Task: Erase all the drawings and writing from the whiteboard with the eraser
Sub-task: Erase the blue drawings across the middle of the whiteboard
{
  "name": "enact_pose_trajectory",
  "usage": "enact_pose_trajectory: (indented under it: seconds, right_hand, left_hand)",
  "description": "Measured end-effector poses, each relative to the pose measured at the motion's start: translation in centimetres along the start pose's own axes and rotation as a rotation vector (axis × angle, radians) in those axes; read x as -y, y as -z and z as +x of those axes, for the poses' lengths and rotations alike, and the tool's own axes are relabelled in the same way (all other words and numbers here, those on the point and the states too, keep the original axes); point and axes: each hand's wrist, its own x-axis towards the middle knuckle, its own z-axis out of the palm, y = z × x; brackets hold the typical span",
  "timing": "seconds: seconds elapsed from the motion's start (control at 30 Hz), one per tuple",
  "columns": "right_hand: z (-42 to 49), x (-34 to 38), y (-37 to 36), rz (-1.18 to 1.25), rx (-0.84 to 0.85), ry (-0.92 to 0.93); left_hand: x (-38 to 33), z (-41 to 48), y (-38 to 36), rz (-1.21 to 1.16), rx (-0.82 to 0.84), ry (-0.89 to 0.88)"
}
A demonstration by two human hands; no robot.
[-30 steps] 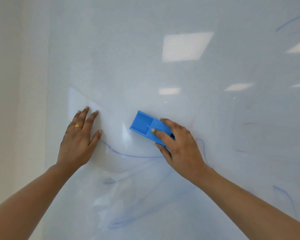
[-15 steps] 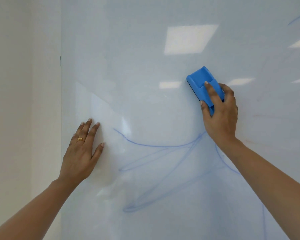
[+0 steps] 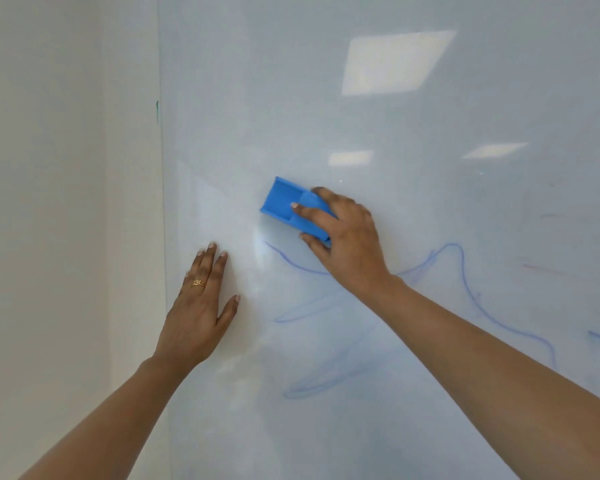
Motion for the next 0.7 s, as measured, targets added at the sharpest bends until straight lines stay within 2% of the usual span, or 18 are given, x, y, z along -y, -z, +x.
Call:
enact_pose_trajectory:
  seconds: [0.2,0.47,0.53,0.7]
  right_hand:
    - [-3.1,3.1,-1.8,-0.022,0.119,0.176]
    - [-5.8,0.7,0.8,-0.117,0.216,0.340]
    - [-4.9,0.2,1.5,-0.159,0.198,0.314]
    - [-1.6,0.5,1.7,-0.131,0.109,0.113]
  left_hand:
    - [0.4,-1.0,0.0,-0.022,0.008,0.000]
    - [0.8,-2.2,-0.2,-0.029,0.034,-0.022]
    - [0.8,-2.2,-0.3,-0.025,0.042,-0.023]
    - [0.9,-2.6,-0.4,-0.032,0.063,-0.022]
